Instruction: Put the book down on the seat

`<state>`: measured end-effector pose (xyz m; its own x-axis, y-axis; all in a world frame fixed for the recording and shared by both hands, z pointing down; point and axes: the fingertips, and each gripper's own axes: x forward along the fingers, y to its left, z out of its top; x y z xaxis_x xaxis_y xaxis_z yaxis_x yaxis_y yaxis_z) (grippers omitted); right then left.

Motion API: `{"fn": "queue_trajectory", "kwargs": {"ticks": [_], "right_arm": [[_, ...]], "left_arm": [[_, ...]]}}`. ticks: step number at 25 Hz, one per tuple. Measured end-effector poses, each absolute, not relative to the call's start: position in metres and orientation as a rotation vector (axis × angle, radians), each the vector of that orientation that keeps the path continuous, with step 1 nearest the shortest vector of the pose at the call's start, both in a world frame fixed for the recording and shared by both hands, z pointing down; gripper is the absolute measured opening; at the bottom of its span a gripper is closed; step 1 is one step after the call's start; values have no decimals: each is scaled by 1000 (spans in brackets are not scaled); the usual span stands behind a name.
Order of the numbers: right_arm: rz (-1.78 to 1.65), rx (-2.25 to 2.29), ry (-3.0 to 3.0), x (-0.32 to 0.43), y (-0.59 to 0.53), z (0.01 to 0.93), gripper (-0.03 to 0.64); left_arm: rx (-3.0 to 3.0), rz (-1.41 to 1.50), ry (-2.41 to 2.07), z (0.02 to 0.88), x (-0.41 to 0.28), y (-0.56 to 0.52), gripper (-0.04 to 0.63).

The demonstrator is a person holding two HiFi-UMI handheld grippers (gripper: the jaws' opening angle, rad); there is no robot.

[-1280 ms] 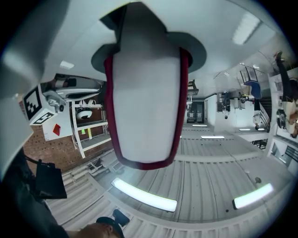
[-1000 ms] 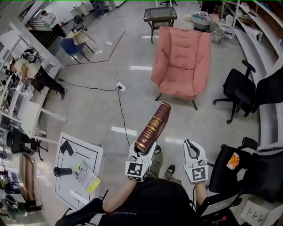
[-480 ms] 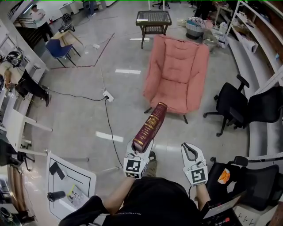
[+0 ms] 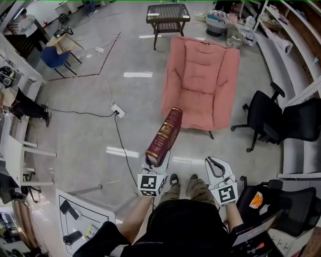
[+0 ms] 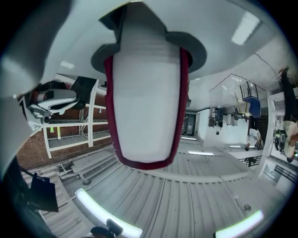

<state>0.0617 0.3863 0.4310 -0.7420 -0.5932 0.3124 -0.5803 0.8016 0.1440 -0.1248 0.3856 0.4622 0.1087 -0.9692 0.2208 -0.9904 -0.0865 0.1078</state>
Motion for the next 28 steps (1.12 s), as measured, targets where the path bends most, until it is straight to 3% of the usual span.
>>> {"fn": "queue_trajectory", "kwargs": {"ticks": [19,28], "right_arm": [[138,915,-2806,77,120,443,35],[257,911,-2733,87,71,487,35]], "left_arm": [[2182,199,-1916,442,-72,159,222],[2195,139,-1848,459,-74,120,222]]}}
